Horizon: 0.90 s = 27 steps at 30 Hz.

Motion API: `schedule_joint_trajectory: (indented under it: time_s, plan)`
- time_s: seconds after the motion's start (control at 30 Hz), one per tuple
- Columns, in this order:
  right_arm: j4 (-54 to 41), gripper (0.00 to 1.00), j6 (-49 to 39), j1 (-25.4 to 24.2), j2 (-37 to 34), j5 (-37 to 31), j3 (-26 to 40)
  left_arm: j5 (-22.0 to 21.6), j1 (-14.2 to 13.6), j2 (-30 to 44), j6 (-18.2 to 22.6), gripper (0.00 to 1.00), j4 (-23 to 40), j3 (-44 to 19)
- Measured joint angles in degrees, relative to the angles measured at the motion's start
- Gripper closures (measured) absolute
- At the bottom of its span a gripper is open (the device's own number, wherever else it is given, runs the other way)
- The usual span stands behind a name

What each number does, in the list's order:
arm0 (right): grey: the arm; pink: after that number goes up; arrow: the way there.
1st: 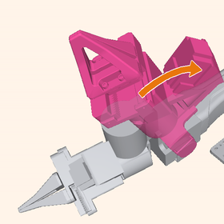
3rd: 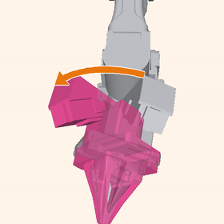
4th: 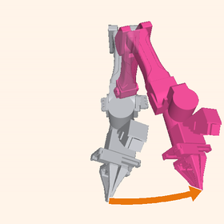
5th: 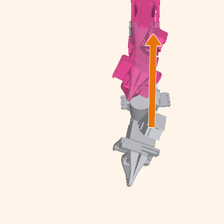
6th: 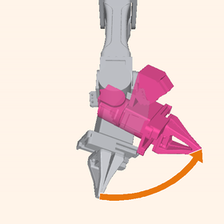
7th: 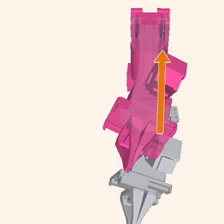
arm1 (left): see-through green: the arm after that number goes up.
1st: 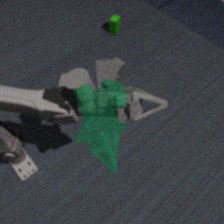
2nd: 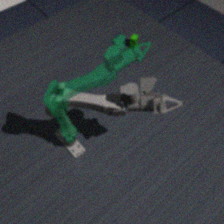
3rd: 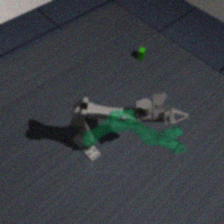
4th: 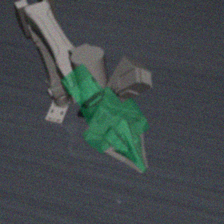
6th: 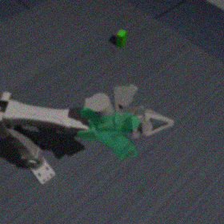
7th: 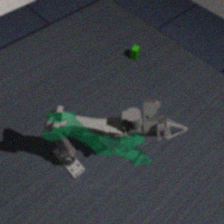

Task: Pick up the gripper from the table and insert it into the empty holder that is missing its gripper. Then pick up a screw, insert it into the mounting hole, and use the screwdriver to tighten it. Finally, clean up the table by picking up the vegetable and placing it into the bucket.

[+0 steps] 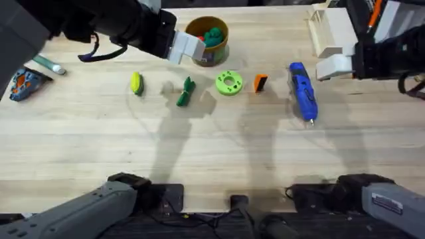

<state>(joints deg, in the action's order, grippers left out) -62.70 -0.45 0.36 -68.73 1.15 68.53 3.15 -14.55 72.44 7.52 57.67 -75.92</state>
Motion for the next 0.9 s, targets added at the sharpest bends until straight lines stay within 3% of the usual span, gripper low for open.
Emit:
schedule_joint_trajectory:
  time_s: [0.4,0.63,0.67,0.7,0.77,0.9]
  plan:
    - [0.00,0.204,0.00,0.00,0.00,0.00,0.00,-0.01,0.00,-0.01,0.01,0.015,0.03,0.00]
    - [-0.02,0.205,0.00,0.00,0.00,0.00,0.00,0.05,0.00,-0.01,0.01,0.014,6.19,0.00]
    - [0.00,0.204,0.00,0.00,0.00,0.00,0.00,0.07,0.00,-0.01,-0.01,0.015,4.95,0.01]
    - [-0.02,0.204,0.01,0.00,0.00,0.00,0.00,0.26,0.00,-0.15,0.01,0.015,-2.70,0.02]
    - [-0.07,0.204,0.00,0.00,0.00,0.00,0.00,0.82,0.02,-0.76,0.00,0.014,-8.61,0.02]
    - [-0.07,0.204,0.00,0.00,0.00,0.00,0.00,2.09,0.02,-4.04,-0.01,0.015,-15.53,0.02]
